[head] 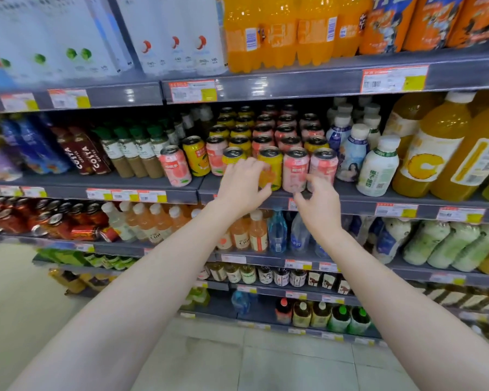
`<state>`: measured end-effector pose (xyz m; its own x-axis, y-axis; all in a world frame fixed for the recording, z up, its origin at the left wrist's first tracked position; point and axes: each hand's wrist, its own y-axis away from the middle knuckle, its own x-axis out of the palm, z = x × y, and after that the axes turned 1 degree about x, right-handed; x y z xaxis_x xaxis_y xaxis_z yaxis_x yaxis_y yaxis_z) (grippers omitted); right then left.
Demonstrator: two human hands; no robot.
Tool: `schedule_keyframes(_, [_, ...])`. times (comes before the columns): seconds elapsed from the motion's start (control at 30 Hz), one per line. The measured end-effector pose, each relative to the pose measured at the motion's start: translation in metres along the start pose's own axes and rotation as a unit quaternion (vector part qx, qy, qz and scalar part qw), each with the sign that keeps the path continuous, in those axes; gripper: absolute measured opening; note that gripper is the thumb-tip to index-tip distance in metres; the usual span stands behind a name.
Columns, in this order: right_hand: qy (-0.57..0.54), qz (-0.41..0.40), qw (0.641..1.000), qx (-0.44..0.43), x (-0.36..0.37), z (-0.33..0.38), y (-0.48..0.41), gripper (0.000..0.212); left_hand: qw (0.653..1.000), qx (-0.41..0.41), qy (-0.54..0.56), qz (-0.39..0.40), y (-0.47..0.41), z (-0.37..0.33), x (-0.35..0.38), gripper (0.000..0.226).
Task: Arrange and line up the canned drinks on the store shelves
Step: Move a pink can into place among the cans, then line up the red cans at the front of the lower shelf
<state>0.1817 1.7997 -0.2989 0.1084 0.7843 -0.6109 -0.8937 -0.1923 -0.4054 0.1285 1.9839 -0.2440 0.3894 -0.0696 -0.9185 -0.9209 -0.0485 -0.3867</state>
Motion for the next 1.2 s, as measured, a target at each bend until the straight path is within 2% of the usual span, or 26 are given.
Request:
schedule_keyframes(0.23, [0.061, 0.076, 0.995, 0.001, 0.047, 0.065, 0.039, 0.050, 0.997, -0.071, 0.002, 0.041, 0.081, 0.087, -0.026, 0.053])
schedule_keyframes(0.33, [0.072, 0.102, 0.992, 0.003, 0.075, 0.104, 0.062, 0.045, 0.994, -0.095, 0.007, 0.050, 0.123, 0.128, -0.047, 0.054])
schedule_keyframes(0.4, [0.088, 0.124, 0.988, -0.017, 0.097, 0.132, 0.079, 0.040, 0.993, -0.101, -0.008, 0.052, 0.153, 0.157, -0.060, 0.051])
schedule_keyframes(0.57, [0.102, 0.161, 0.980, -0.064, 0.152, 0.194, 0.122, 0.048, 0.988, -0.129, -0.048, 0.068, 0.221, 0.221, -0.087, 0.047])
schedule_keyframes(0.73, [0.109, 0.203, 0.968, -0.095, 0.202, 0.251, 0.154, 0.040, 0.980, -0.167, -0.070, 0.087, 0.277, 0.283, -0.103, 0.052])
schedule_keyframes(0.87, [0.107, 0.231, 0.958, -0.133, 0.245, 0.290, 0.168, 0.036, 0.969, -0.210, -0.077, 0.103, 0.310, 0.333, -0.106, 0.047])
schedule_keyframes(1.0, [0.097, 0.256, 0.949, -0.154, 0.294, 0.324, 0.171, 0.036, 0.959, -0.247, -0.076, 0.114, 0.333, 0.382, -0.101, 0.050])
schedule_keyframes(1.2, [0.094, 0.307, 0.927, -0.196, 0.385, 0.359, 0.158, 0.023, 0.943, -0.293, -0.090, 0.131, 0.345, 0.455, -0.091, 0.048])
